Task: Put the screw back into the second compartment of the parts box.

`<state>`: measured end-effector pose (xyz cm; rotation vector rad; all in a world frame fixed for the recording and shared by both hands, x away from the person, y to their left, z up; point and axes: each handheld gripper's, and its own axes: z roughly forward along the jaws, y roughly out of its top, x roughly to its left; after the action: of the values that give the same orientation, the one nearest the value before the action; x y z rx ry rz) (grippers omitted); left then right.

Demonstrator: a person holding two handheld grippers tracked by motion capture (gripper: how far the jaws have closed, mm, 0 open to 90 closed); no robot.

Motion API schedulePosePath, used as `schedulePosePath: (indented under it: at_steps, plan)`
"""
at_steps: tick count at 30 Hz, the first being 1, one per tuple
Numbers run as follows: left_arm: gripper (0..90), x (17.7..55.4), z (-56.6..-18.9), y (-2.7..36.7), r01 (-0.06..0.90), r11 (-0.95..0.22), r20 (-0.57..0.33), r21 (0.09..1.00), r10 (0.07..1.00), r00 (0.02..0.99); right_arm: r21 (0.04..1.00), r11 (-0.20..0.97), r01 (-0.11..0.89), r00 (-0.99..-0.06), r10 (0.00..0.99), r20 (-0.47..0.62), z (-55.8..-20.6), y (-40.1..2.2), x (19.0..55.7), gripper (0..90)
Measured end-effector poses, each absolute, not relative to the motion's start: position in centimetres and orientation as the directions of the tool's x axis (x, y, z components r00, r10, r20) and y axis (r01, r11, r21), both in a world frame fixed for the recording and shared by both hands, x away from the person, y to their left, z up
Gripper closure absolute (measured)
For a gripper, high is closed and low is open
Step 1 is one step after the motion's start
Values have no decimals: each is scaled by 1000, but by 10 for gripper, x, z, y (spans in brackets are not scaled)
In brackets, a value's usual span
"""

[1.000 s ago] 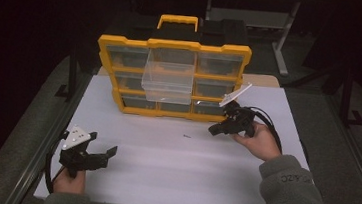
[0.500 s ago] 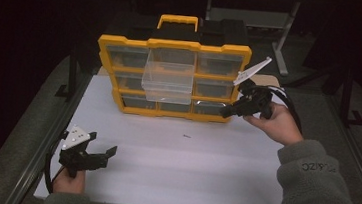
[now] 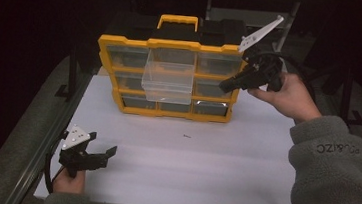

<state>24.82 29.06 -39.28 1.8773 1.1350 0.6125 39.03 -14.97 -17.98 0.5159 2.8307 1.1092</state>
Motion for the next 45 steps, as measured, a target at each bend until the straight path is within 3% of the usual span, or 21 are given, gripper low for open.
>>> schedulePosePath:
  at_steps: [15, 32, 45]
  plan:
    - [139, 248, -392, 291, 471, -234, -18, 850, 882, 471, 655, 726, 210, -963, 269, 10, -135, -90, 399, 864]
    - [139, 248, -391, 291, 466, -231, -19, 854, 882, 471, 597, 776, 202, -972, 231, 29, -164, -28, 416, 862]
    - [139, 248, -392, 291, 471, -230, -22, 852, 882, 472, 608, 766, 208, -971, 239, 32, -172, -28, 419, 807]
